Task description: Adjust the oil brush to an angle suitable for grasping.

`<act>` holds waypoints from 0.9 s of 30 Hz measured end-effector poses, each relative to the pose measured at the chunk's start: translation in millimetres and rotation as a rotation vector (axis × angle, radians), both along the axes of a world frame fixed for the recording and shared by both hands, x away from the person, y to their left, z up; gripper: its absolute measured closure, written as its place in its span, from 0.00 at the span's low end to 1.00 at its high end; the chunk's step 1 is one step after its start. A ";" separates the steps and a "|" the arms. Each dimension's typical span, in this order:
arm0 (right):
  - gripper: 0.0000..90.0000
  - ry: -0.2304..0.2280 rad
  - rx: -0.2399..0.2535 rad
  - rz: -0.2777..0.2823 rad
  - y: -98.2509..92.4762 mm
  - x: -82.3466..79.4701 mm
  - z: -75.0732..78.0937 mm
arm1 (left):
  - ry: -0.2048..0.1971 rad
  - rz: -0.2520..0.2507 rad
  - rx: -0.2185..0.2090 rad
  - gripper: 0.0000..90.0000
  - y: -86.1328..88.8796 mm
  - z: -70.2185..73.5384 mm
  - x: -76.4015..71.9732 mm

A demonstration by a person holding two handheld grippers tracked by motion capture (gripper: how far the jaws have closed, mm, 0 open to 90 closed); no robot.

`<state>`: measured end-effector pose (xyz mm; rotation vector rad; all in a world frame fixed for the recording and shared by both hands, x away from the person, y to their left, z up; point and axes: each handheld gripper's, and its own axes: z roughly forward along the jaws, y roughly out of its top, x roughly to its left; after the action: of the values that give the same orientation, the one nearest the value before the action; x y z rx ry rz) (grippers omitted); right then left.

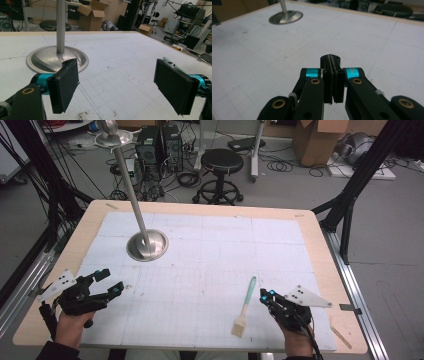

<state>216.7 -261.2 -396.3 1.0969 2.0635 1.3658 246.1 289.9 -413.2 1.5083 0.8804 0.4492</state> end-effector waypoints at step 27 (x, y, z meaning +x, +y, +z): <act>0.99 0.264 -0.293 0.236 52.0 16.7 -41.0 | 0.014 0.008 -0.011 0.23 0.6 -1.0 2.7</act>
<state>233.4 -209.2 -437.3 0.9727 2.5555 1.0130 248.9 290.5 -414.2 1.4996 0.8982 0.4392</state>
